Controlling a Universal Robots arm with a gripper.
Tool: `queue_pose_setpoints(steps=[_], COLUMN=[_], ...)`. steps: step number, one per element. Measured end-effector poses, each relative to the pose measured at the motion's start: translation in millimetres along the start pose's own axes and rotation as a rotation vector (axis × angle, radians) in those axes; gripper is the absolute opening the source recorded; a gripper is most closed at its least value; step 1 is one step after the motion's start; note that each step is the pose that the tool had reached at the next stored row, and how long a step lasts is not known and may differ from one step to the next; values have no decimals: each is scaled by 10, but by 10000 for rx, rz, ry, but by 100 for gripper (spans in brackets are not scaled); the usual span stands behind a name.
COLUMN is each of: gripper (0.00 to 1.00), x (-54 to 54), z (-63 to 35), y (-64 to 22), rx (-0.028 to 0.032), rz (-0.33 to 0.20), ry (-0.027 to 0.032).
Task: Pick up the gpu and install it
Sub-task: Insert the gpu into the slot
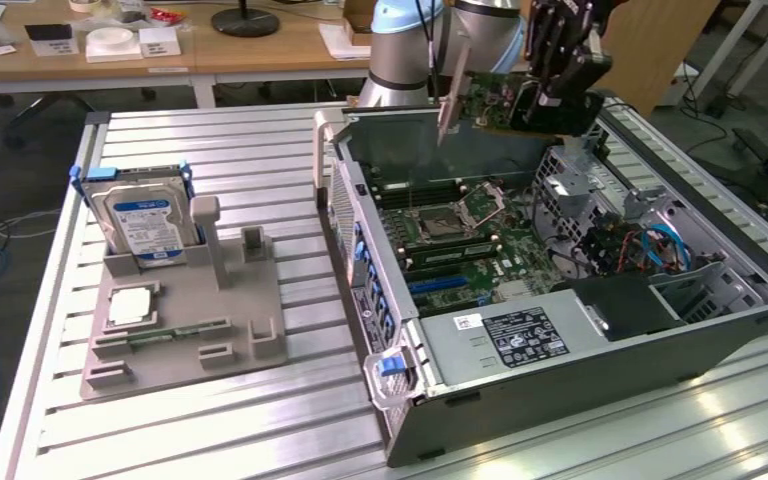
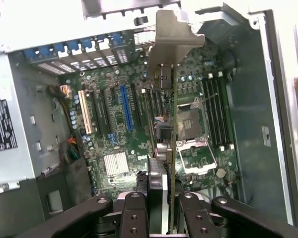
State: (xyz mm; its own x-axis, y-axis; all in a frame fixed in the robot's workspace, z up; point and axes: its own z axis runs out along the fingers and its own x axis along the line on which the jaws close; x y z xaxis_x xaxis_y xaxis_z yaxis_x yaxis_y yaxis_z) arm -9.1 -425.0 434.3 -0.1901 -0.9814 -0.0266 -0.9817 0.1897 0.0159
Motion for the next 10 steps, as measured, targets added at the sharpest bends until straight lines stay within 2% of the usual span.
queue_pose_setpoints(steps=[5, 6, 8, 9, 10], gripper=[28, 28, 28, 28, 28], x=[1, 1, 1, 1, 1], z=[19, 23, 29, 33, 39], y=[0, -1, -1, 0, -1], rx=[-12, 40, 211, 262, 278], rz=[-884, -981, -1129, -1218, -1333], ry=[12, 7, -16, -24, -28])
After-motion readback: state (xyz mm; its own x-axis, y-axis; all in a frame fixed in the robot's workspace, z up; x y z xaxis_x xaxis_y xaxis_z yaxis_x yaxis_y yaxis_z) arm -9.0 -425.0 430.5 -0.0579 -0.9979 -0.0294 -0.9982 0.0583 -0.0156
